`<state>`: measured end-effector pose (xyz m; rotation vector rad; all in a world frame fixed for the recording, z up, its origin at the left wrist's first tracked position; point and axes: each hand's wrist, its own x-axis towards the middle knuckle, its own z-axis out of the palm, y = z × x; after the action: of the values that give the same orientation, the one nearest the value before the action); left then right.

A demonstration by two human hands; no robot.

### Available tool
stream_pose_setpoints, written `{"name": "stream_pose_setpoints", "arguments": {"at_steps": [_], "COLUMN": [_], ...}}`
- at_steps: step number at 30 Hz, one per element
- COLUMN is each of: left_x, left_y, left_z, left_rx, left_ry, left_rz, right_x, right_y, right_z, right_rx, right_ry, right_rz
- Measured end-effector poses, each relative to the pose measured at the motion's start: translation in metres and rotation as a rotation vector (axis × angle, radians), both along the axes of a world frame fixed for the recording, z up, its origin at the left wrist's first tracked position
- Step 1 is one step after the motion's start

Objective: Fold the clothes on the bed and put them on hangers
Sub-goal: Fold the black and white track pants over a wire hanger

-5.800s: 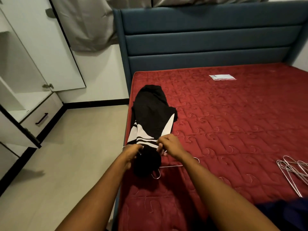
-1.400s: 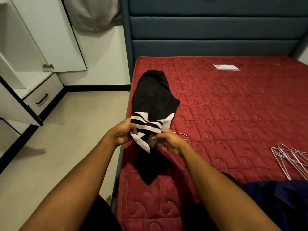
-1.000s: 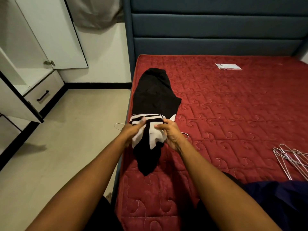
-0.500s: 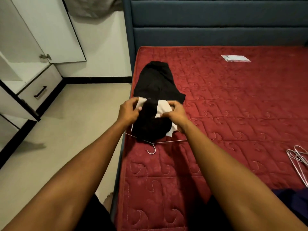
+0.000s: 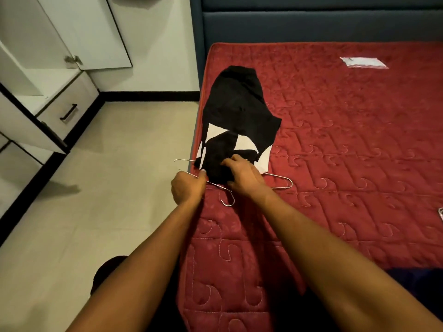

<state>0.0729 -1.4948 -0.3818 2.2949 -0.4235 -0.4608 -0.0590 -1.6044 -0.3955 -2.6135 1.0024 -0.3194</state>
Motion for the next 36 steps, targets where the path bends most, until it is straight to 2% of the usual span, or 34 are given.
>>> {"name": "stream_pose_setpoints", "arguments": {"at_steps": [3, 6, 8, 13, 16, 17, 22, 28, 31, 33, 34, 36], "left_x": [0.003, 0.014, 0.015, 0.014, 0.017, 0.018, 0.024, 0.031, 0.027, 0.019, 0.015, 0.008], "left_y": [-0.008, -0.014, -0.012, -0.008, -0.010, -0.011, -0.012, -0.015, -0.017, -0.017, -0.017, -0.017], "left_z": [0.008, 0.002, 0.005, 0.011, 0.008, 0.009, 0.015, 0.021, 0.016, 0.004, -0.002, -0.008], "left_rx": [0.000, -0.179, -0.290, -0.369, -0.326, -0.317, -0.350, -0.480, -0.435, -0.338, -0.266, -0.093], "left_ry": [0.132, 0.487, 0.660, 0.781, 0.763, 0.767, 0.787, 0.816, 0.689, 0.625, 0.533, 0.215], "left_rz": [0.025, 0.082, 0.086, 0.075, 0.062, 0.052, 0.048, 0.094, 0.072, 0.016, -0.015, -0.105], "right_x": [0.001, -0.001, -0.001, 0.002, -0.003, -0.006, -0.026, -0.038, -0.035, -0.034, -0.034, -0.035], "right_y": [0.001, -0.001, -0.003, -0.001, -0.003, -0.002, 0.001, -0.005, -0.012, -0.015, -0.015, -0.012], "right_z": [0.008, 0.015, 0.020, 0.034, 0.039, 0.039, 0.029, 0.026, 0.030, 0.028, 0.025, 0.014], "right_rx": [-0.184, -0.187, -0.092, 0.305, 0.640, 0.674, 0.323, 0.414, 0.369, 0.283, 0.214, 0.043], "right_ry": [0.096, 0.021, -0.010, 0.050, -0.089, -0.109, -0.126, 0.075, 0.017, -0.077, -0.135, -0.230], "right_rz": [0.043, 0.065, 0.089, 0.097, -0.007, -0.011, -0.011, 0.119, 0.128, 0.053, 0.008, -0.123]}}
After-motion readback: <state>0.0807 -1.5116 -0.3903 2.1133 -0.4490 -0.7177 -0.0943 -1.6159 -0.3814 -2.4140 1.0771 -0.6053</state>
